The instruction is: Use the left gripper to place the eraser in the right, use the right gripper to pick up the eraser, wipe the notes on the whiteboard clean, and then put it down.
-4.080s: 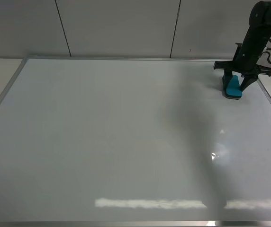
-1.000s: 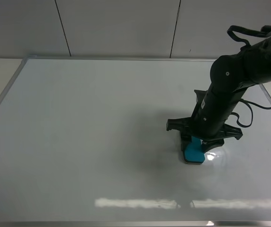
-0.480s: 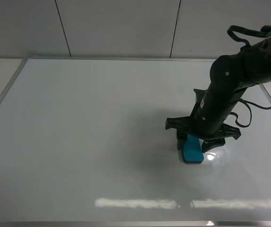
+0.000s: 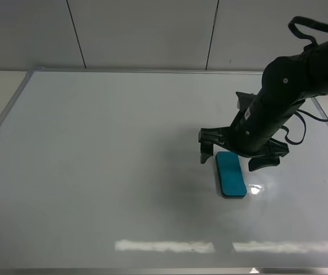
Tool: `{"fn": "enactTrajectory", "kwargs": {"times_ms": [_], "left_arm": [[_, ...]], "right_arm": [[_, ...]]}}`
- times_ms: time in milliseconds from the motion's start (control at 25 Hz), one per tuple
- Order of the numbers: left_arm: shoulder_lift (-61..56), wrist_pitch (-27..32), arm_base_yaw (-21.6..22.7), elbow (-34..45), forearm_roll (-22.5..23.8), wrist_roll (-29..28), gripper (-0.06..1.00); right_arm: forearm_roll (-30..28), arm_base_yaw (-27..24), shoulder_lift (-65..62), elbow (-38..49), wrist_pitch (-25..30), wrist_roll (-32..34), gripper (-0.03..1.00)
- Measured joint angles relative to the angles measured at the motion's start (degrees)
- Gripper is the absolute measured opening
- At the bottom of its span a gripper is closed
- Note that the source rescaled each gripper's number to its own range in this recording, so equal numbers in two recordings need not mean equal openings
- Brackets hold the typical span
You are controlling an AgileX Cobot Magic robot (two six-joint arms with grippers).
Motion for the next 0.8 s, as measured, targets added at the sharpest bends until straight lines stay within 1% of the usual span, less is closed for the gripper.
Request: {"fn": "enactTrajectory", "kwargs": {"times_ms": [120, 240, 320, 480, 600, 720, 800], "left_arm": [[0.00, 0.00, 0.00, 0.00, 0.00, 0.00, 1.00], [0.00, 0.00, 0.00, 0.00, 0.00, 0.00, 1.00], [0.00, 0.00, 0.00, 0.00, 0.00, 0.00, 1.00], [0.00, 0.00, 0.00, 0.00, 0.00, 0.00, 1.00], [0.00, 0.00, 0.00, 0.00, 0.00, 0.00, 1.00], [0.00, 0.00, 0.00, 0.00, 0.00, 0.00, 1.00], [0.00, 0.00, 0.00, 0.00, 0.00, 0.00, 1.00]], "right_arm": [[-1.22, -2.12, -4.81, 0.00, -0.64, 0.00, 1.00], [-3.20, -6.49, -10.61, 0.00, -0.58, -0.12, 1.00], [-4.35, -10.50, -14.32, 0.00, -0.53, -1.35, 1.00], [-5.64, -18.53, -21.98, 0.00, -0.12, -6.57, 1.00], [-6.04, -25.16, -27.96, 0.00, 2.29, -9.13, 1.00], [-8.28, -31.51, -34.30, 0.00, 5.92, -9.78, 1.00], [-9.88, -34.84, -39.09, 0.00, 8.90, -10.13, 1.00]]}}
